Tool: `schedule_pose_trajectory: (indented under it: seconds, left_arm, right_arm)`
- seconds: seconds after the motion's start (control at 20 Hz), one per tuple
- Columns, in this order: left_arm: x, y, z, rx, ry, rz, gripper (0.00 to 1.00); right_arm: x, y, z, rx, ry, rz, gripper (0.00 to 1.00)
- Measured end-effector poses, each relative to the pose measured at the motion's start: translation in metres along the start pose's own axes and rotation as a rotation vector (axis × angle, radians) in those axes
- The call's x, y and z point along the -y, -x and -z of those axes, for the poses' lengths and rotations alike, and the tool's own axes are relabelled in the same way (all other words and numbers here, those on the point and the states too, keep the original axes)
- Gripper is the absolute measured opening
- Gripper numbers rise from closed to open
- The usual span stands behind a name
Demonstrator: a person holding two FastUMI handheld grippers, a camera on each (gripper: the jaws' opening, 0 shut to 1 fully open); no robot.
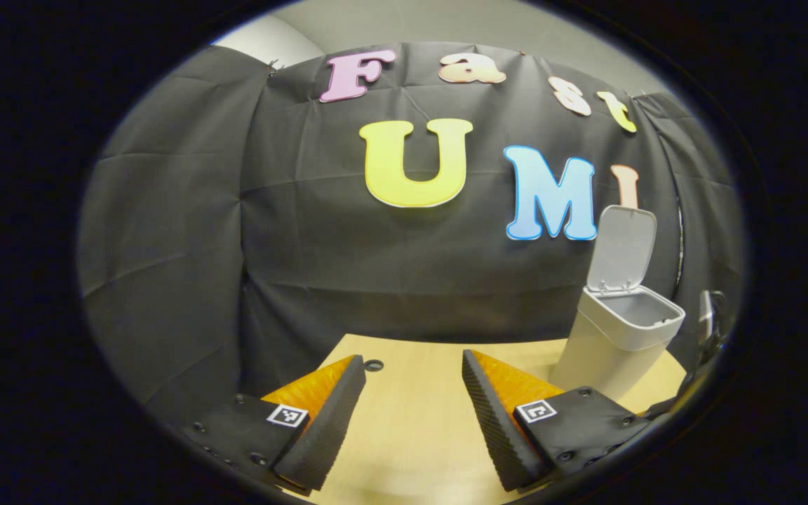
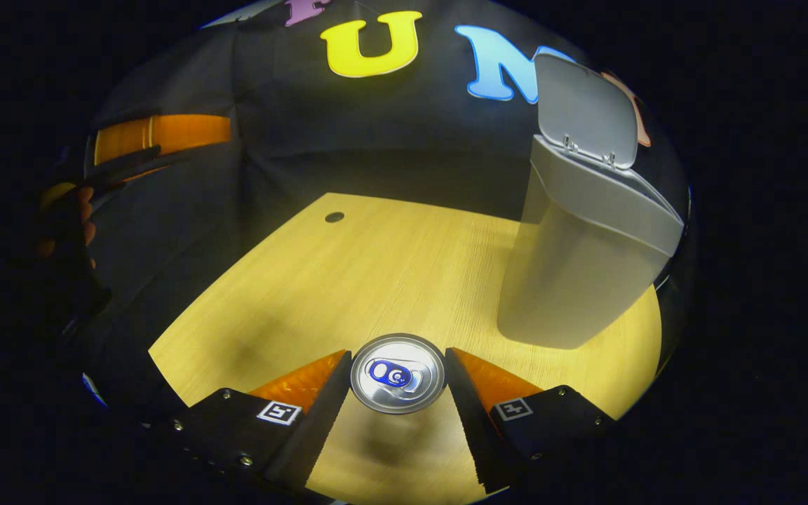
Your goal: Press the lid of the desktop garbage bin to open it, pick up the crumpled paper on the desktop and throw it into the bin, then pick up the pop can on the desktop and drop it into the bin, and finally close the garbage bin lid.
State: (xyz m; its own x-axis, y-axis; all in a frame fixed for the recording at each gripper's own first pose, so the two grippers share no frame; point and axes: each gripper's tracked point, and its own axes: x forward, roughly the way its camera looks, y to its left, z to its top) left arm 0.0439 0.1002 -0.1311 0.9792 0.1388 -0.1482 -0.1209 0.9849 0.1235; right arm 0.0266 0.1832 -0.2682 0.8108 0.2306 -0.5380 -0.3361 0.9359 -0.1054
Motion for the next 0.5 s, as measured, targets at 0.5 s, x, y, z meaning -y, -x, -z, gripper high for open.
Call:
schedule_pose_trajectory:
  seconds: [0.5]
  left_arm:
    - [0.008,0.003,0.002,-0.008,0.0,0.002,1.0]
  right_arm:
    - [0.006,0.053,-0.093,0.366,0.124,0.09,0.84]
